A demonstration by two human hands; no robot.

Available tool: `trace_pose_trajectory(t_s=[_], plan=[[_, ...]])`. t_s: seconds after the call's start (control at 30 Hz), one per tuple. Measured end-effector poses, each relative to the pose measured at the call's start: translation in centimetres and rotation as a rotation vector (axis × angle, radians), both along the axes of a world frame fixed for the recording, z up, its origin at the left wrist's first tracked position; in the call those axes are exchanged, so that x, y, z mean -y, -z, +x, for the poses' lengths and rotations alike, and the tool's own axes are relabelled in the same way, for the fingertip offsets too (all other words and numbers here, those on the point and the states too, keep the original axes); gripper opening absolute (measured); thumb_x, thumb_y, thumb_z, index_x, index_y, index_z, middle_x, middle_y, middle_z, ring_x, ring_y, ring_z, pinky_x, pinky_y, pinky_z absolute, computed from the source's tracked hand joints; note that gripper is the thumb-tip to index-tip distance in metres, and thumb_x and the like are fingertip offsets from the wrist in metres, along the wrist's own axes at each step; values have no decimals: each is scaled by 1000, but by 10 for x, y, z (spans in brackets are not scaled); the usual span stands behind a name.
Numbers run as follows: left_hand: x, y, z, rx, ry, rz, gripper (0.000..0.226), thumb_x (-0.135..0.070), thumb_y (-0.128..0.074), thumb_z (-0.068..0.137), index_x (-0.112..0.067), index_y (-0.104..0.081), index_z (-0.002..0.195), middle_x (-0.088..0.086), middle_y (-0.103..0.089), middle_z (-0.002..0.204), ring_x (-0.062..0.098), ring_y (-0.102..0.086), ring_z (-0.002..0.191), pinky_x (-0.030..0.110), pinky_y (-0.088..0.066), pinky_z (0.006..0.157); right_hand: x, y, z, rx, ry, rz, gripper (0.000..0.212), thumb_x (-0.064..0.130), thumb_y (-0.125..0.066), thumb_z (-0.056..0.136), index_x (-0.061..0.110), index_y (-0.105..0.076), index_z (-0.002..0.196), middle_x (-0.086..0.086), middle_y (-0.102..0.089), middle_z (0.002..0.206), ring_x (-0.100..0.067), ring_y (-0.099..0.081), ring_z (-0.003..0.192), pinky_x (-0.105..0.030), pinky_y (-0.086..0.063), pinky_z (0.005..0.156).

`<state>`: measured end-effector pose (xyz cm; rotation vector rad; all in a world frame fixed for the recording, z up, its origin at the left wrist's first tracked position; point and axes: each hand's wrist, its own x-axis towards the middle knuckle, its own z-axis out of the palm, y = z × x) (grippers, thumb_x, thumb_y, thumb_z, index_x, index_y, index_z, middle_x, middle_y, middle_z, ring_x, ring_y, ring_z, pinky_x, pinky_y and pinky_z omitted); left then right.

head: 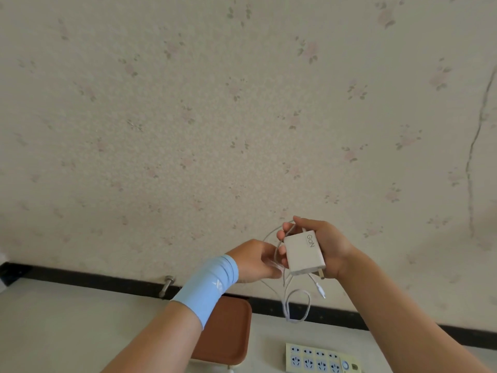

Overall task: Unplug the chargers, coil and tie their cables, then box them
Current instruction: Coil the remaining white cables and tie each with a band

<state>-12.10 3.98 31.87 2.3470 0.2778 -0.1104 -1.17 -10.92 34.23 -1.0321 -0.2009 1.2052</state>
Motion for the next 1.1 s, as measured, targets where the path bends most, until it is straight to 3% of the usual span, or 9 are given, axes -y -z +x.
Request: trace_pose_trajectory(t_s=[0.1,0.17,0.3,0.43,0.57,0.73,0.9,1.0,1.1], plan=[[4,4,0,18,16,-92,7,-34,-70,86,-28,-73,88,-9,-71,89,9,-64,90,27,-50,91,1,0,3,-75,42,57,25,29,-52,98,6,-63,97,-14,-65,95,-31,-58,74,-43,-53,70],[4,3,2,79,-35,-138,11,-29,-67,90,-29,-71,79,-8,-69,79,10,-65,78,28,-54,83,2,1,6,-30,87,40,30,29,-50,100,4,-66,108,-15,-71,103,-30,-63,73,-42,-56,69],[-2,-6,4,257,-236,-444,14,-12,-57,97,-8,-70,91,8,-71,84,17,-70,75,32,-61,76,4,6,5,353,19,-175,36,28,-53,100,2,-68,121,-15,-73,116,-30,-67,79,-43,-53,75],[0,-7,5,349,-369,-480,15,-14,-58,97,-7,-70,92,9,-72,80,17,-70,65,28,-59,64,6,4,-5,597,-202,-289,32,29,-62,95,8,-74,116,-11,-74,117,-28,-66,87,-40,-55,76],[-7,-16,7,501,-543,-705,16,-15,-59,97,-6,-69,88,5,-68,76,12,-62,59,24,-54,58,6,3,-8,655,-385,-312,33,28,-59,98,10,-67,124,-6,-73,120,-25,-66,89,-40,-55,81],[-6,-16,4,539,-608,-1111,12,-13,-58,98,-7,-67,90,4,-62,70,15,-59,60,24,-54,55,3,2,-7,667,-416,-295,34,30,-58,99,8,-70,122,-1,-71,123,-26,-66,90,-41,-56,81],[-20,-22,8,653,-714,-1516,16,-13,-53,100,-7,-61,87,1,-60,57,9,-60,48,20,-54,48,2,5,-4,679,-590,-370,37,35,-60,97,10,-70,121,-9,-71,121,-27,-66,90,-39,-56,81],[-29,-25,5,712,-729,-1512,21,-22,-52,102,-8,-60,89,4,-64,64,11,-65,52,21,-55,49,1,8,-9,754,-661,-428,35,35,-55,100,7,-72,113,-10,-73,117,-25,-66,89,-37,-56,84],[-23,-26,3,487,-616,-1308,45,-50,-46,99,-8,-64,105,7,-70,92,17,-66,63,24,-49,47,0,8,-11,748,-507,-430,30,34,-55,101,10,-71,97,-7,-74,100,-23,-67,82,-35,-58,75]])
